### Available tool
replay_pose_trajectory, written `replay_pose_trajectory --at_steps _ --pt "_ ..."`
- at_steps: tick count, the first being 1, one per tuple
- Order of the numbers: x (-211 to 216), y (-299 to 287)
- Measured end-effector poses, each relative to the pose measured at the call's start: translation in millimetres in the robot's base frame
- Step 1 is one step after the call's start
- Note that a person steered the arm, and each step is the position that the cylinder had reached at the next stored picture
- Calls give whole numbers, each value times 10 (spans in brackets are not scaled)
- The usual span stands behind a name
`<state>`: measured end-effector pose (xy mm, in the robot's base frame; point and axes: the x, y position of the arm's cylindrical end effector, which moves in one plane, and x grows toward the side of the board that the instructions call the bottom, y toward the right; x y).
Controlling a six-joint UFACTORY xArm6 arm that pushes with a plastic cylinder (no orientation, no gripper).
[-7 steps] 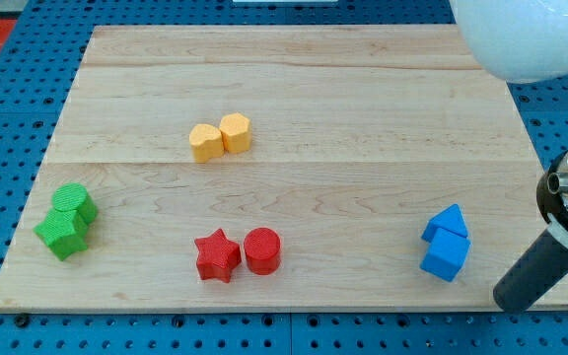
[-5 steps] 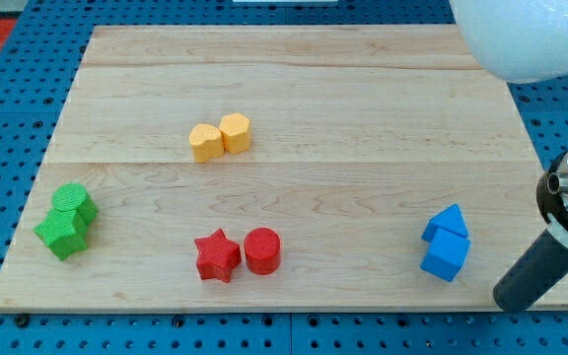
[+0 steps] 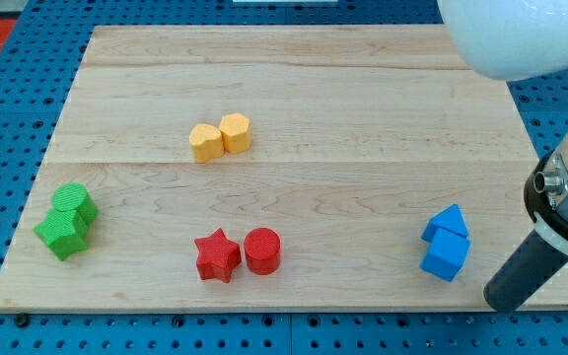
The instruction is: Push the blue blocks towards left
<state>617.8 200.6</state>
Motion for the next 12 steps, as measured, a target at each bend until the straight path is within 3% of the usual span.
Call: replay_pose_trajectory --at_steps 3,8,12 --pt "-43 -79" --pt "-461 -1019" --pt "-518 -829"
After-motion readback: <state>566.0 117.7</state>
